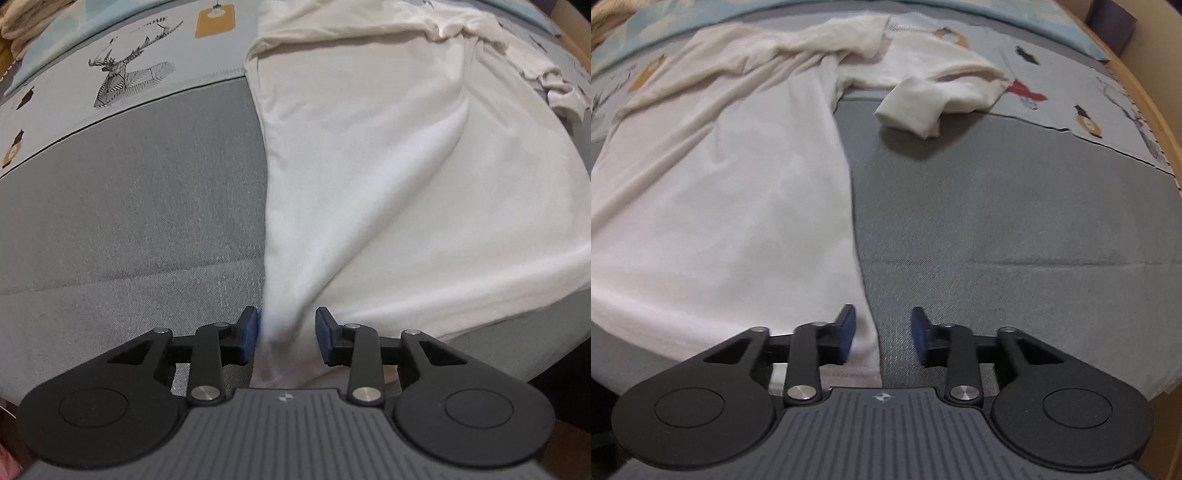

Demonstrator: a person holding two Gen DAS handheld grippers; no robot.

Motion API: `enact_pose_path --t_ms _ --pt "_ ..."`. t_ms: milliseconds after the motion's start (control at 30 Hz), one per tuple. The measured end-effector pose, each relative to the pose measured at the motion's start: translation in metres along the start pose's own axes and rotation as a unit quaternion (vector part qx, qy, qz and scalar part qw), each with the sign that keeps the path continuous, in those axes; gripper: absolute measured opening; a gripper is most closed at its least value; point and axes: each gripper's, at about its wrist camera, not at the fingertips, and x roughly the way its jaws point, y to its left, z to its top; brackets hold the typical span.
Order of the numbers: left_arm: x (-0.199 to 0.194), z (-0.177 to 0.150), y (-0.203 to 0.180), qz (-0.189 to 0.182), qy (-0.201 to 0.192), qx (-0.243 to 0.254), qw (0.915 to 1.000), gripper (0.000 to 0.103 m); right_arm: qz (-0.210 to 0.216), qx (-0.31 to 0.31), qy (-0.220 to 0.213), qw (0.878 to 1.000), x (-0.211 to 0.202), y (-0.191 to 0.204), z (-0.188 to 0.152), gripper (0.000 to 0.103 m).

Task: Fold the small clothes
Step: 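Open the left tool, releasing the hem onto the bed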

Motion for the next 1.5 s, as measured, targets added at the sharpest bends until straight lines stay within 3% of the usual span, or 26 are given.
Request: enact_pose_path --t_ms 67,133,167,200,333,500,600,667,733,800,967,1133,1500 --pt "0.001 -0.001 -0.001 0.001 0.003 0.006 1.0000 0.015 -0.003 -0.016 0.011 1.000 0.005 0.005 -0.001 0.036" --pt "0.002 -0.002 -0.004 0.005 0.002 0.014 0.9999 0.007 -0.004 -0.030 0.024 0.999 0.010 0.010 -0.003 0.034" --pt "0.002 -0.002 -0.005 0.007 0.001 0.016 0.9998 0.007 -0.003 -0.036 0.030 0.999 0.012 0.012 -0.003 0.026" --pt "0.002 -0.003 -0.005 0.010 0.002 0.019 0.9998 0.006 -0.002 -0.042 0.035 0.999 0.014 0.014 -0.005 0.000" --pt "0.006 -0.004 -0.006 0.022 0.010 0.024 0.9994 0.006 -0.005 -0.042 0.030 0.999 0.013 0.013 -0.004 0.000" --pt "0.005 -0.004 -0.008 0.023 0.012 0.030 0.9992 0.010 -0.047 -0.011 0.028 0.998 0.013 -0.001 -0.002 0.000" --pt "-0.003 0.000 -0.003 0.011 -0.013 0.013 0.9998 0.027 -0.033 0.003 0.008 0.999 0.007 -0.005 0.000 0.000" --pt "-0.009 0.003 -0.002 0.003 -0.032 0.002 0.9995 0.032 -0.020 0.013 -0.020 1.000 -0.001 -0.005 0.003 0.008" --pt "-0.013 0.005 -0.001 -0.004 -0.043 -0.005 0.9991 0.032 0.000 0.024 -0.033 0.999 -0.005 -0.005 0.006 0.034" --pt "-0.015 0.007 -0.004 -0.007 -0.048 -0.009 0.9988 0.032 0.004 0.023 -0.037 0.999 -0.006 -0.001 0.007 0.045" --pt "-0.017 0.011 -0.010 -0.014 -0.052 -0.014 0.9985 0.032 -0.002 -0.012 -0.002 1.000 0.007 0.013 0.005 0.045" --pt "-0.012 0.014 -0.016 -0.004 -0.043 -0.005 0.9990 0.032 -0.046 -0.041 0.068 0.996 0.032 0.017 -0.004 0.045" --pt "-0.016 0.034 -0.032 0.019 -0.078 -0.028 0.9964 0.032 -0.041 -0.003 -0.091 0.995 -0.008 0.015 0.019 0.044"
